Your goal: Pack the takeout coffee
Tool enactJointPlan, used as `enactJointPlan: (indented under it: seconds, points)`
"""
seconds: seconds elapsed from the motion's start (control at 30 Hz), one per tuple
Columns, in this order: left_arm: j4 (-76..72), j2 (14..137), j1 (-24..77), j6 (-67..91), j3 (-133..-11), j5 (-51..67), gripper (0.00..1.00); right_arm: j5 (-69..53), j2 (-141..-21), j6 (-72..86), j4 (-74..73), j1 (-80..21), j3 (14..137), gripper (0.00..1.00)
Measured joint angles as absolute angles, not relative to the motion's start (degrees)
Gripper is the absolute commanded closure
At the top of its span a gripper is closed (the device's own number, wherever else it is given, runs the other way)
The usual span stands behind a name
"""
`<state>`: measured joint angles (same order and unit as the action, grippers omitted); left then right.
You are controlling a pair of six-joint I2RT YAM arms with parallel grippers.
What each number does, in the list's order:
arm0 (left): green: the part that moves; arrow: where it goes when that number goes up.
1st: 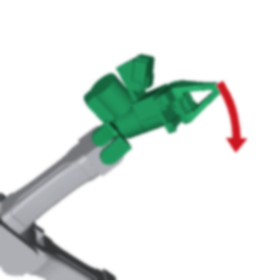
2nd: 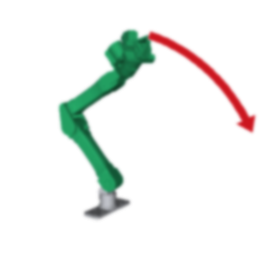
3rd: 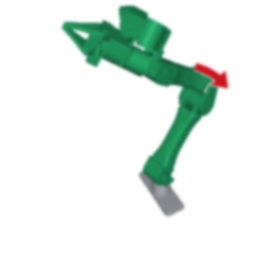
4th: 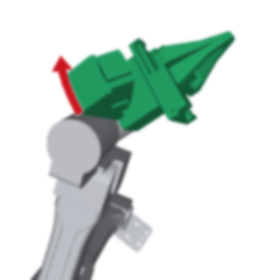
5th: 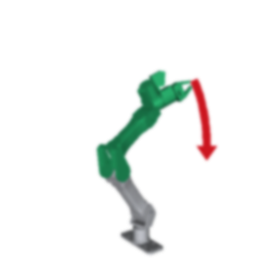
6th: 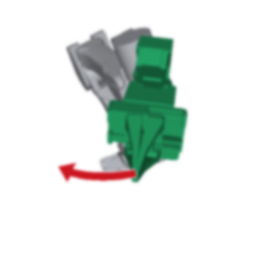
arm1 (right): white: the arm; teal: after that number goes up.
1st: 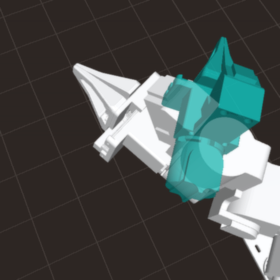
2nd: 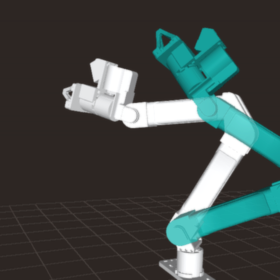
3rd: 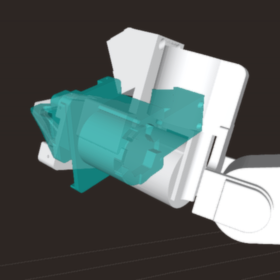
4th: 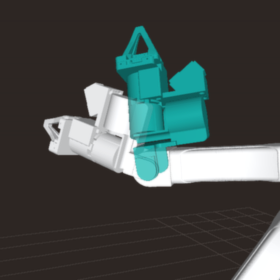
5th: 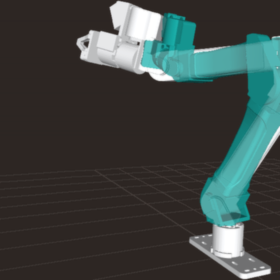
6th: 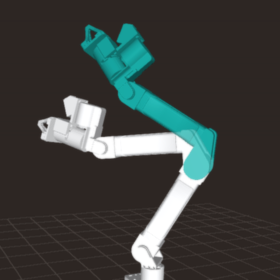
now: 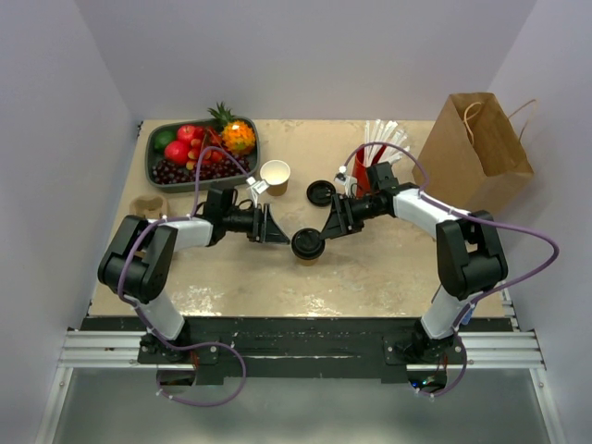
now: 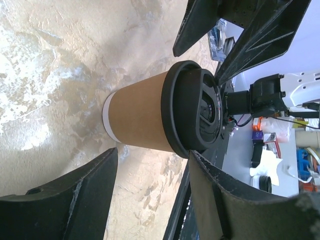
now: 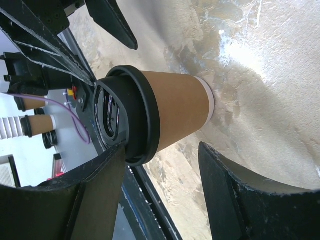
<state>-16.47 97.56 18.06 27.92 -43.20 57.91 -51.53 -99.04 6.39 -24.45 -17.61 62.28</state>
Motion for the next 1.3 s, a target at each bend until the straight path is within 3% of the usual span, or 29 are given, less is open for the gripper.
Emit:
enactJointPlan:
  seconds: [0.5,1.3]
  points:
    - [-24.3,99.9,18.3,33.5,-42.3,60.2,0.37,-57.1,-99.1,6.4,-24.4,-17.3,61.4,0.38]
    - [-20.9,103.0,18.9,32.1,-44.6,59.8,0.38,-58.1,-102.3,4.8,-26.6,-16.0,61.8,0.45]
